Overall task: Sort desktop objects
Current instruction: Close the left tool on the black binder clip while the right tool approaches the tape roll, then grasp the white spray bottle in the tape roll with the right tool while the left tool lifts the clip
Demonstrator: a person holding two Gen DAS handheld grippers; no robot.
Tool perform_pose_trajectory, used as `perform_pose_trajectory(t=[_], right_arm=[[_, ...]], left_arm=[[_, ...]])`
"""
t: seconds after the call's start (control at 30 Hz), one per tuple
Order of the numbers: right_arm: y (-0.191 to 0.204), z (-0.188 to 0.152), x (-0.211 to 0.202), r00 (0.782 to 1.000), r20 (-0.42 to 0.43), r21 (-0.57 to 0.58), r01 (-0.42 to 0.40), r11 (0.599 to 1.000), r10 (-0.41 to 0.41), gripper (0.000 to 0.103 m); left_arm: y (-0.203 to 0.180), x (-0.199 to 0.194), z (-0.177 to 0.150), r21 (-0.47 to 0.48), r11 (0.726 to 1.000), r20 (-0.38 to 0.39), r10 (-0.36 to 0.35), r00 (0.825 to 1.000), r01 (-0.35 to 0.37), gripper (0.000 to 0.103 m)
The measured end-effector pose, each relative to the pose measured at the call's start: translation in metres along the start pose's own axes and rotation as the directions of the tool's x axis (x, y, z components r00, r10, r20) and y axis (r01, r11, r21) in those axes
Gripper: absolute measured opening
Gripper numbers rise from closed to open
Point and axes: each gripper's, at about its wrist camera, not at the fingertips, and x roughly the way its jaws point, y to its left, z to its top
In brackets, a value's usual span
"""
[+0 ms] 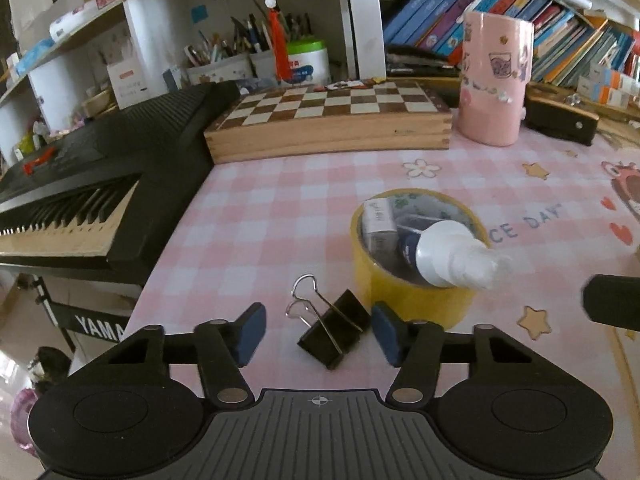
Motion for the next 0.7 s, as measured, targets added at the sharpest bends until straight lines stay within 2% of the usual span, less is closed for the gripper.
perform_pose_trajectory(t=[0.03, 0.13, 0.17, 0.2, 0.33, 0.47, 0.7], right_arm=[[-0.001, 0.000, 0.001, 1.000, -0.002, 0.001, 0.000, 1.000, 0.000, 0.080], [-0.003, 0.000, 0.002, 1.000, -0.008, 0.006, 0.001, 1.000, -0.001, 0.080], [-0.003, 0.000, 0.003, 1.000, -0.010, 0.009, 0.002, 1.000, -0.001, 0.080], [-0.004, 0.000, 0.003, 1.000, -0.012, 0.012, 0.002, 1.000, -0.001, 0.080], [-0.003, 0.001, 0.004, 1.000, -0.010, 0.013, -0.001, 1.000, 0.001, 0.080], [-0.002, 0.002, 0.006, 1.000, -0.007, 0.009, -0.015, 1.000, 0.015, 0.080], [0.012, 0.008, 0.011, 0.998, 0.003, -0.022, -0.062, 0.998, 0.062, 0.080]], left_arm=[[0.000, 0.003, 0.000, 0.000, 1.000, -0.001, 0.000, 1.000, 0.000, 0.051], [0.001, 0.005, 0.002, 0.002, 1.000, 0.006, -0.020, 1.000, 0.020, 0.038], [0.001, 0.005, 0.003, 0.008, 0.999, 0.005, -0.035, 0.999, 0.035, 0.028], [0.000, 0.005, 0.003, 0.016, 0.999, 0.002, -0.045, 0.999, 0.045, 0.023], [-0.002, -0.010, 0.003, 0.041, 0.998, 0.032, -0.055, 0.998, 0.054, 0.007], [0.001, -0.025, 0.002, 0.036, 0.998, 0.055, -0.056, 0.997, 0.055, 0.005], [0.017, -0.045, -0.002, -0.026, 0.999, 0.063, -0.040, 0.997, 0.042, 0.005]])
